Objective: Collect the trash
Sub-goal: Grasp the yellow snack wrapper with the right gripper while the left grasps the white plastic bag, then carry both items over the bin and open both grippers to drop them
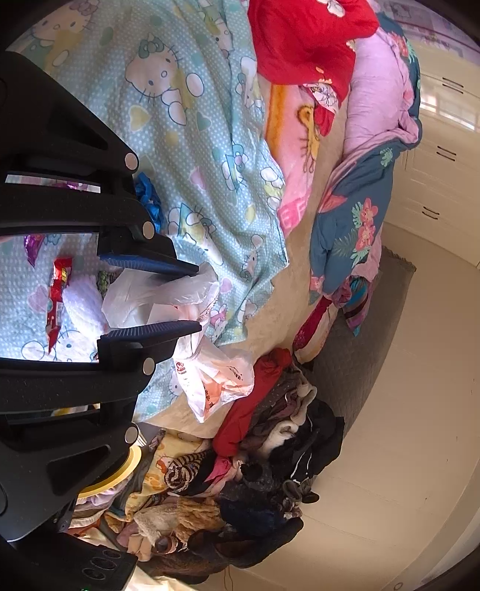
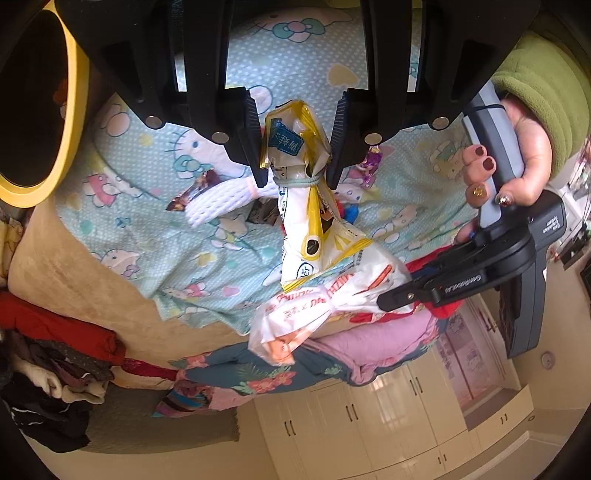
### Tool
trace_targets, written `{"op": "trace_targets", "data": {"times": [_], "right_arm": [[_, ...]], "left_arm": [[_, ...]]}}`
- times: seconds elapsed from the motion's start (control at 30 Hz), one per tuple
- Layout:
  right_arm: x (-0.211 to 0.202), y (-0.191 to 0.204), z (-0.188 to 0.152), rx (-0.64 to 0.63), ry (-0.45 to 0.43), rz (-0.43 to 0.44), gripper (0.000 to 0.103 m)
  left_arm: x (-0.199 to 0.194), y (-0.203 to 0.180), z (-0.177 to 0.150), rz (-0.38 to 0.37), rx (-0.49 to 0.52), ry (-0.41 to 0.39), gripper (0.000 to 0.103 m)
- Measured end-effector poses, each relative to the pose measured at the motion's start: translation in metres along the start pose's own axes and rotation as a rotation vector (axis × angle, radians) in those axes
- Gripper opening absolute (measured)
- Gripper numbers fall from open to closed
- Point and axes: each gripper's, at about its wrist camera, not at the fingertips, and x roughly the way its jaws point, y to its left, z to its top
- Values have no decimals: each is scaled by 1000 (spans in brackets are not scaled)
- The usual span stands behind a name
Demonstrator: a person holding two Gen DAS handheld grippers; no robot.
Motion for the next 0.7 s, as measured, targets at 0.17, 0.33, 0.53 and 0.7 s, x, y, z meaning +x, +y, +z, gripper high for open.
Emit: {"op": "trace_targets", "data": {"times": [0.17,0.33,0.53,0.7], "right_arm": [[-13,-17,4,30,-33,-22,31],[-26,-32,7,60,-63,-47,31],[-42,-49,10,95,-97,-79,31],[-57,-69,10,135,-124,-112,31]], "left_arm": [[1,-16,0,-17,28,-3,18],[7,-32,-3,-34,59,9,16],[19,-53,-13,-45,98,43,13],[30,-71,-21,-59,128,65,8]]}}
